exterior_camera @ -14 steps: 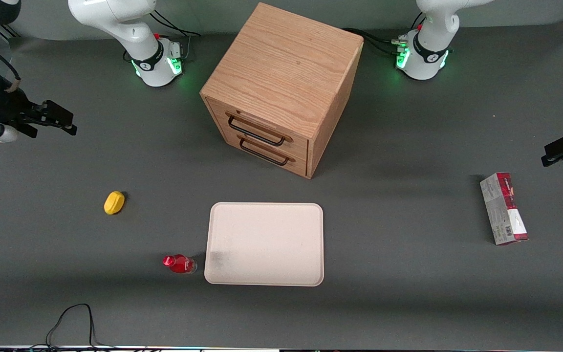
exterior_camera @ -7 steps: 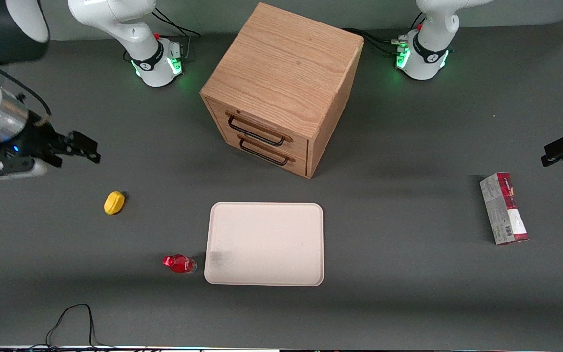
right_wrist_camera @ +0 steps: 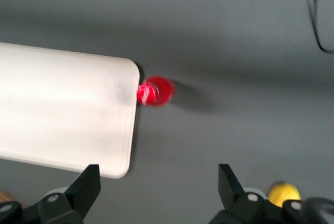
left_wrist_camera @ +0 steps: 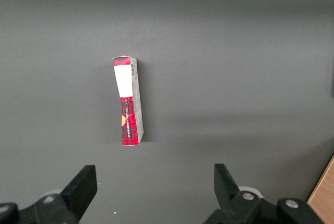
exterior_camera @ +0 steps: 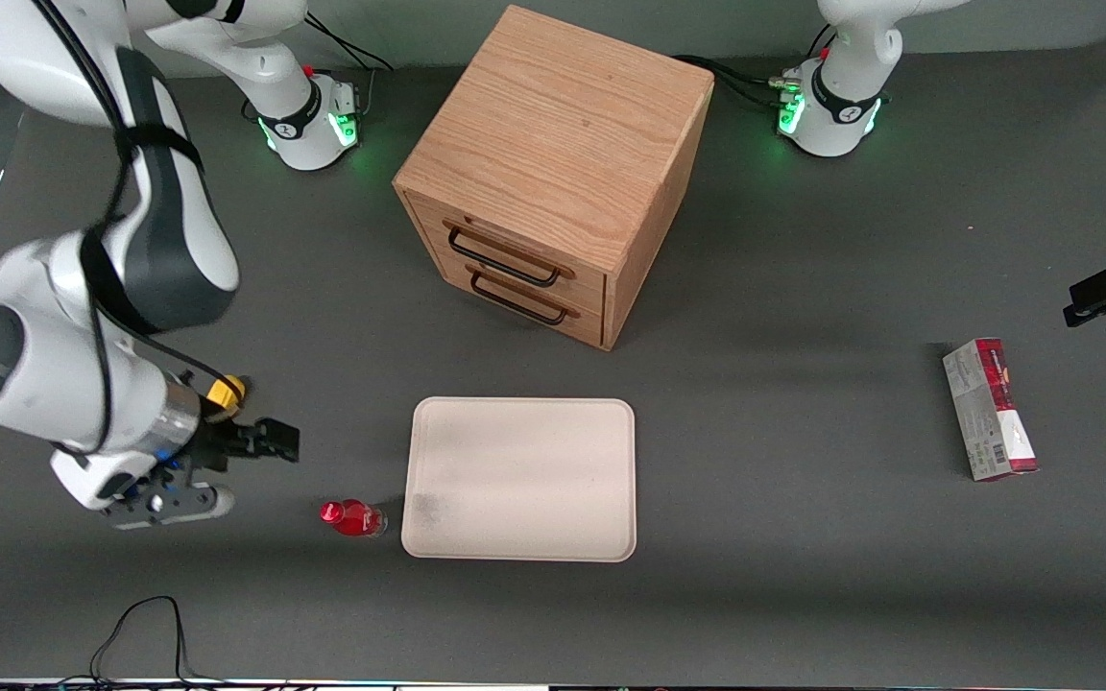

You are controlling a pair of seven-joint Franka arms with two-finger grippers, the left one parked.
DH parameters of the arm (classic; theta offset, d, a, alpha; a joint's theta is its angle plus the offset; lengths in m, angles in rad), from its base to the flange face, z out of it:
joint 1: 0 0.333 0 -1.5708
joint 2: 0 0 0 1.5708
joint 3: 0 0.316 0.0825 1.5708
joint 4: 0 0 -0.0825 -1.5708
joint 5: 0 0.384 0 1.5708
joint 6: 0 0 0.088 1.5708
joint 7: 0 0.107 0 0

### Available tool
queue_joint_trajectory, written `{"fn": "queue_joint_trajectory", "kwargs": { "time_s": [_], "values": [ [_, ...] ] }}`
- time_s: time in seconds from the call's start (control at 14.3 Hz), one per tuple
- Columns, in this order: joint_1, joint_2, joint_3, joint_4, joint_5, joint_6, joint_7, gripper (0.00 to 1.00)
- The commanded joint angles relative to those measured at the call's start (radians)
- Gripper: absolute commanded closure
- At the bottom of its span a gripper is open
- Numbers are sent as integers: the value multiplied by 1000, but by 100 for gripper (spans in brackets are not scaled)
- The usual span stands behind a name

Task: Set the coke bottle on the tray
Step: 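Move the open right gripper down over the red Coca-Cola bottle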

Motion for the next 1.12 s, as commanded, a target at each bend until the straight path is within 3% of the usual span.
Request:
{"fn": "queue_joint_trajectory", "kwargs": {
  "time_s": [0.0, 0.28, 0.91, 1.05],
  "values": [
    [-13, 102, 44, 82, -29, 73, 22, 0],
    [-19, 180, 90, 66, -117, 170, 20, 0],
    [-28, 229, 96, 13, -134, 287, -3, 1],
    [-30, 229, 98, 5, -134, 285, 0, 9]
  ]
}}
